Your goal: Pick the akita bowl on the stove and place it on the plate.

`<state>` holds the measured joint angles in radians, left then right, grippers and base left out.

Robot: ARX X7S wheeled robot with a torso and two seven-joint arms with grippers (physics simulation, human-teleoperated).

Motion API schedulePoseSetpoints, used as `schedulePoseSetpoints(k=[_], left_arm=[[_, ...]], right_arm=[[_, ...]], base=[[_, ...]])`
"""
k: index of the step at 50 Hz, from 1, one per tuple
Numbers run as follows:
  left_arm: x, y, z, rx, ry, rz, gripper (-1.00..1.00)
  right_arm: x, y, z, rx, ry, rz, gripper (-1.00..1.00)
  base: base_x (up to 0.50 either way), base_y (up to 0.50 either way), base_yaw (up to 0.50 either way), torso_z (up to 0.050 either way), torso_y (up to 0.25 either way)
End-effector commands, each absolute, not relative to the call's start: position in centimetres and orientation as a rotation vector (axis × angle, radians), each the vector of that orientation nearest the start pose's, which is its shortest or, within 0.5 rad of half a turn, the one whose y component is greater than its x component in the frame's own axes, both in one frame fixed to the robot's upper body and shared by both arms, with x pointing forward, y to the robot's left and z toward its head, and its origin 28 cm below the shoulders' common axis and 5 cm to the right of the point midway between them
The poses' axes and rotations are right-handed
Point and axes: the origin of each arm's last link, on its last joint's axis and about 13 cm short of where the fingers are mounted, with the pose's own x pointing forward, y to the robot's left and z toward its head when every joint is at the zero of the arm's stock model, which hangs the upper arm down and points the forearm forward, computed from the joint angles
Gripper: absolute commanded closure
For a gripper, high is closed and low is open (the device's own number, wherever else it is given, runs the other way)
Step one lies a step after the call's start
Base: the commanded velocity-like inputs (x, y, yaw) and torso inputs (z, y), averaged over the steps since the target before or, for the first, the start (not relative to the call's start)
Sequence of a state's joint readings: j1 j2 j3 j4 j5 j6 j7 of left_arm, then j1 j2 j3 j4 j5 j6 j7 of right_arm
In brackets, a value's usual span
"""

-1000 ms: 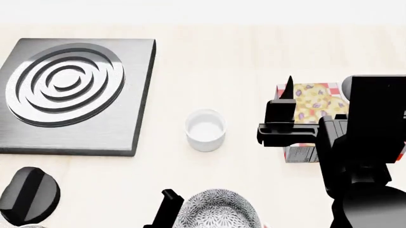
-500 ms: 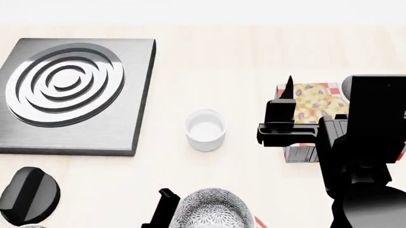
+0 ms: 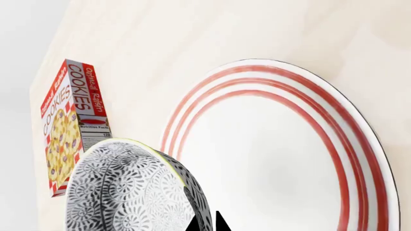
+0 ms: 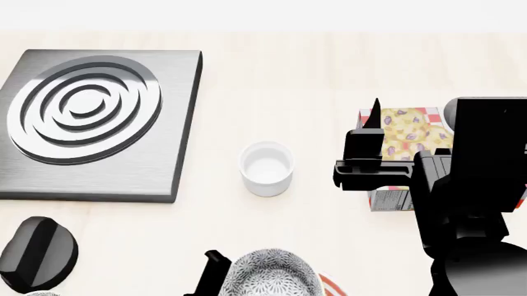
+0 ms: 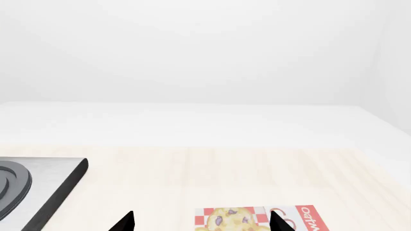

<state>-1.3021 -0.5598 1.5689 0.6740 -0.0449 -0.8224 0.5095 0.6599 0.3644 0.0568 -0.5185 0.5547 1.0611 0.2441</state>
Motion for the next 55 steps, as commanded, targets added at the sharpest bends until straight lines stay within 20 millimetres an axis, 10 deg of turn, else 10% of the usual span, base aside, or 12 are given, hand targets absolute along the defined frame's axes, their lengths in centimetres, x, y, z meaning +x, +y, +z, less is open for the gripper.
schedulePoseSetpoints(k=[1, 55], left_arm=[[24.7, 14.5, 21.0, 1.464, -0.124, -1.271, 1.0], [24.8, 14.4, 18.7, 1.437, -0.096, -1.274, 1.0]], right_arm=[[26.7, -14.9, 22.1, -0.013, -0.092, 0.001, -1.0], [26.7, -14.9, 22.1, -0.013, -0.092, 0.001, -1.0]], base=[[0.0, 0.0, 0.0, 0.0, 0.0], [0.0, 0.0, 0.0, 0.0, 0.0]])
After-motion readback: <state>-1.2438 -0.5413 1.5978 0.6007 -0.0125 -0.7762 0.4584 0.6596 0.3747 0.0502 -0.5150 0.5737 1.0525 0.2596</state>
